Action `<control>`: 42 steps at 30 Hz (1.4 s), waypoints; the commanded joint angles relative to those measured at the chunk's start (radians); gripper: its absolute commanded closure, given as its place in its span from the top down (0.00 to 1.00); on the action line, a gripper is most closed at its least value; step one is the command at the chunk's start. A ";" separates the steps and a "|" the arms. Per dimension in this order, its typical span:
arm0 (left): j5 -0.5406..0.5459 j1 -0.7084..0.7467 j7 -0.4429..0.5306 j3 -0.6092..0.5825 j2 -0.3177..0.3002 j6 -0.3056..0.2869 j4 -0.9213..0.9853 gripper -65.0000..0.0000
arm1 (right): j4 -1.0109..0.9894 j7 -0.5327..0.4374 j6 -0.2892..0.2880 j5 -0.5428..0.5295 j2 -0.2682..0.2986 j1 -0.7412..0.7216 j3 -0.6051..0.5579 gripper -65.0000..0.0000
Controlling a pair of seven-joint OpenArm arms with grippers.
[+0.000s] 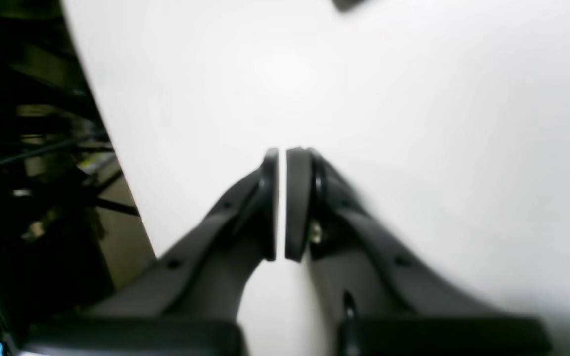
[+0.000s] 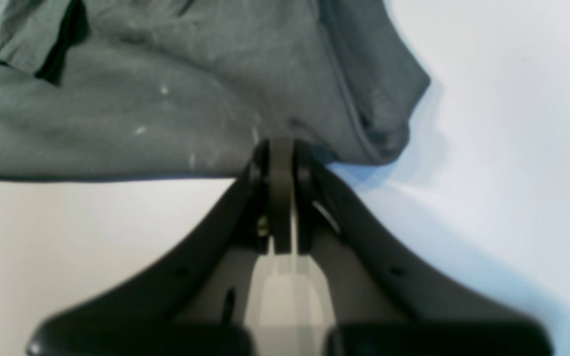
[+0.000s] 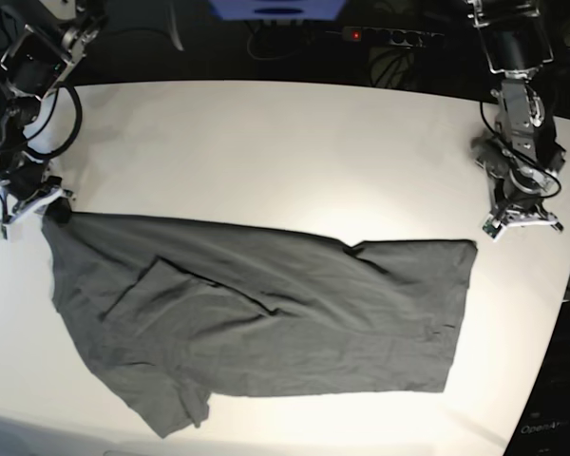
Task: Fold the T-shirt properly
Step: 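Lower the stretched shirt flat onto the table with both grippers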
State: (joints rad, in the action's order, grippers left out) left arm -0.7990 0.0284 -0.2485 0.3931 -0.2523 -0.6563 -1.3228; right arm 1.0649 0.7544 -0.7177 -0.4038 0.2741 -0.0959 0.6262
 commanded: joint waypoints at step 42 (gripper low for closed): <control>-0.116 -0.198 0.024 0.034 0.113 0.088 0.259 0.05 | -0.001 0.061 0.020 0.062 0.029 0.054 0.004 0.01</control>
State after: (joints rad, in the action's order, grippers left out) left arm -0.8719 -0.1890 -0.1253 0.4232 -0.1295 -0.5266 -1.0740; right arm 1.0683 0.7338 -0.7181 -0.4278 0.2909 -0.0555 0.6300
